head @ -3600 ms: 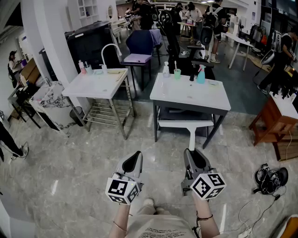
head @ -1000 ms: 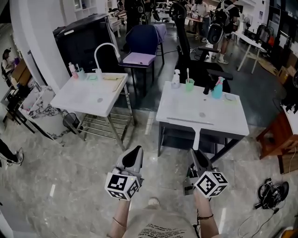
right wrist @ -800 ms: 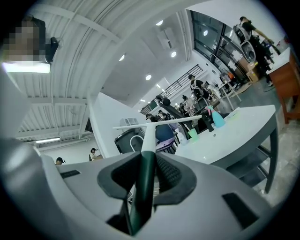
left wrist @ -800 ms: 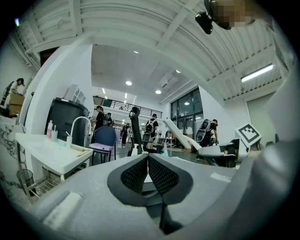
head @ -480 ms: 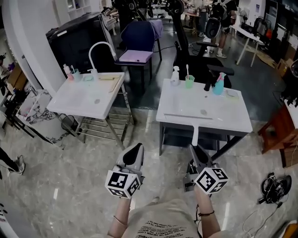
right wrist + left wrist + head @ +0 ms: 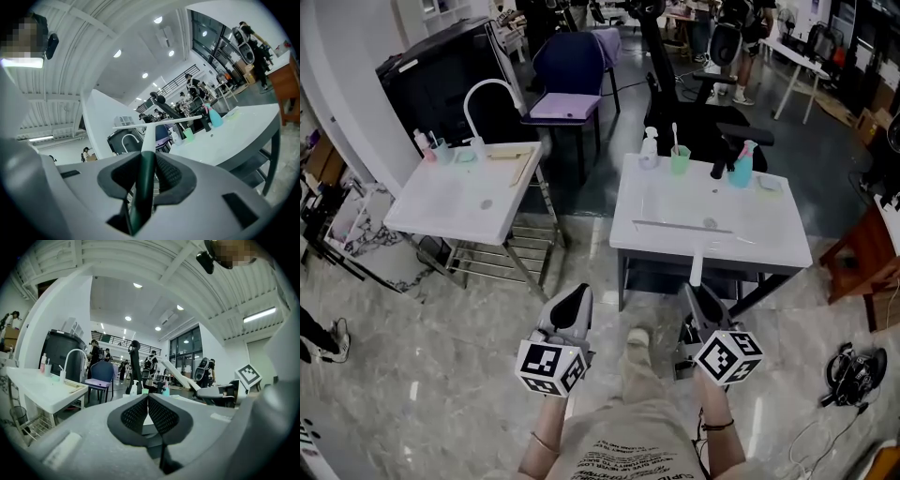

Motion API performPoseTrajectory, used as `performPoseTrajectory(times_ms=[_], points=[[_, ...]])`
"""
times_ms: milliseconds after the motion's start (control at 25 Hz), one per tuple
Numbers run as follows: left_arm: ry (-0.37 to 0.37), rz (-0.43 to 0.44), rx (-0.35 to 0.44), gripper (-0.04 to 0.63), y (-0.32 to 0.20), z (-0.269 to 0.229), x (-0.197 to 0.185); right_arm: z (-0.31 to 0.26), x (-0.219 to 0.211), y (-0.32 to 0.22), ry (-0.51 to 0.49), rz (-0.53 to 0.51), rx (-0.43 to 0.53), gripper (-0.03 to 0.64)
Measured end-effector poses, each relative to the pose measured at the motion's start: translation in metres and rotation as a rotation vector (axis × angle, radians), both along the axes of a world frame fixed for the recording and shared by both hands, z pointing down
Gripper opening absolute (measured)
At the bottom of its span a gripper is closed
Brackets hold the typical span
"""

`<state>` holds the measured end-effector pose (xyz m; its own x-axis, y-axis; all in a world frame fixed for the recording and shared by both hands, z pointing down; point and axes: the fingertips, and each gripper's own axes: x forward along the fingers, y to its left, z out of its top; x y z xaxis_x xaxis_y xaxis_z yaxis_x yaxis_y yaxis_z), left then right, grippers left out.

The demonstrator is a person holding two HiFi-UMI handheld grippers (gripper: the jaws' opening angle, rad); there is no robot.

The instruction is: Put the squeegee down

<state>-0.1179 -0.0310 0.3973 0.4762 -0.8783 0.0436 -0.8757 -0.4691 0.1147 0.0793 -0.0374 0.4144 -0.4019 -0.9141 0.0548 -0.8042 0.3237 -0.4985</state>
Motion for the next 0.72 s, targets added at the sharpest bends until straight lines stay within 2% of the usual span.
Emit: performPoseTrajectory(times_ms=[400,720], points=[[-0.007,-0.021,-0.035,0.023,-0.084,0.013,0.002,0.015,0.008,-0.089,-0.002,0.005,-0.038,0.095],[0.011,-0.029,-0.074,0.023,-0.154,0.017,0.01,0.016,0.007,-0.159,0.037,-0.034,-0.066,0.095]])
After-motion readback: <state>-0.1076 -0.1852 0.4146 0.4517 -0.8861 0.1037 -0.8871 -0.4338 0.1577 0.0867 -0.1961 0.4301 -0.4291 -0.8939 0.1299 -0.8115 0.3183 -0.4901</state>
